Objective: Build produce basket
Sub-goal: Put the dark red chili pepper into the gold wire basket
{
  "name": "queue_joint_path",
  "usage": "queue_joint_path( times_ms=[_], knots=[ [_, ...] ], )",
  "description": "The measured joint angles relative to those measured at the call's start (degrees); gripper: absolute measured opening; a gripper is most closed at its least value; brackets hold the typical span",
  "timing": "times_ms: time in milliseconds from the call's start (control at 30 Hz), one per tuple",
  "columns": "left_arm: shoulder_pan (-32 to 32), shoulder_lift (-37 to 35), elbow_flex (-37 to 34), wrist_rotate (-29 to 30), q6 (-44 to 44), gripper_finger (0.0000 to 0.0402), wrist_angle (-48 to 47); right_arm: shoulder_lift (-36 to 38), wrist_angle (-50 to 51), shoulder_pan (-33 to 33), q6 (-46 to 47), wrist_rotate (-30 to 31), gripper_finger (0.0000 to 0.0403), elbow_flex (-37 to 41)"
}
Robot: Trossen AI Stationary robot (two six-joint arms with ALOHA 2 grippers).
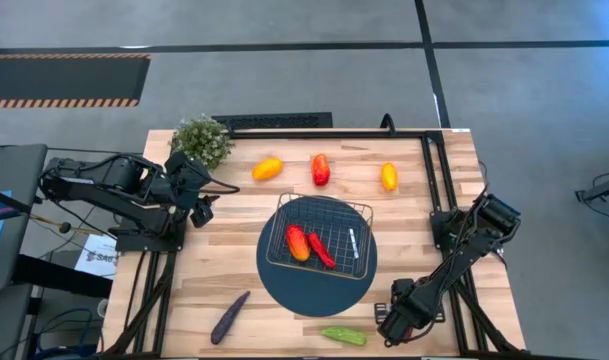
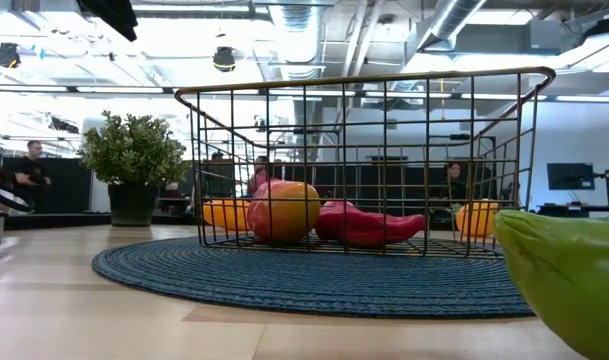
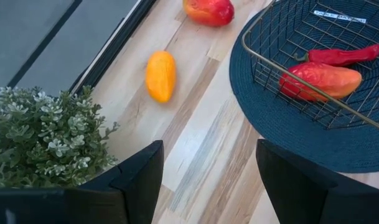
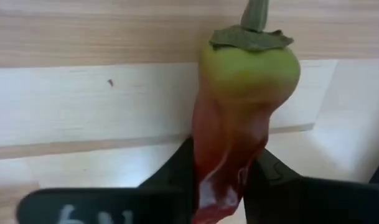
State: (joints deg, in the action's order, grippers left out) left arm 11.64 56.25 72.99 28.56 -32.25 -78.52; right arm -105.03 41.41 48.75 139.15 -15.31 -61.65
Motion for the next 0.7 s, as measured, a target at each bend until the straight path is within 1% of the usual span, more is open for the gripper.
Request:
queue_joint_path(
  times_ms=[167, 267, 333, 400, 500, 600, 667, 700],
  knots=[
    [0.0, 0.0, 0.0, 0.0, 0.0, 0.024, 0.0, 1.6, 0.3, 0.1, -1.0, 0.2, 0.0078, -0.5],
    [0.0, 0.0, 0.0, 0.0, 0.0, 0.024, 0.0, 3.7, 0.4, 0.1, -1.0, 0.3, 0.0078, -2.2],
    [0.0, 0.0, 0.0, 0.0, 0.0, 0.024, 0.0, 5.6, 1.3, 0.1, -1.1, 1.6, 0.0078, -4.1],
    [0.0, 0.0, 0.0, 0.0, 0.0, 0.024, 0.0, 8.1, 1.9, 0.0, -1.9, 6.3, 0.0078, -7.2],
    [0.0, 0.0, 0.0, 0.0, 0.0, 0.024, 0.0, 11.6, 6.2, -0.2, -5.6, 17.8, 0.0078, -13.6],
    [0.0, 0.0, 0.0, 0.0, 0.0, 0.024, 0.0, 13.8, 15.7, -1.3, -11.4, 30.3, 0.0078, -21.3],
    [0.0, 0.0, 0.0, 0.0, 0.0, 0.024, 0.0, 14.6, 23.3, -3.0, -17.1, 36.1, 0.0078, -26.7],
    [0.0, 0.0, 0.0, 0.0, 0.0, 0.024, 0.0, 14.9, 27.0, -4.3, -20.0, 37.6, 0.0078, -29.2]
  ],
)
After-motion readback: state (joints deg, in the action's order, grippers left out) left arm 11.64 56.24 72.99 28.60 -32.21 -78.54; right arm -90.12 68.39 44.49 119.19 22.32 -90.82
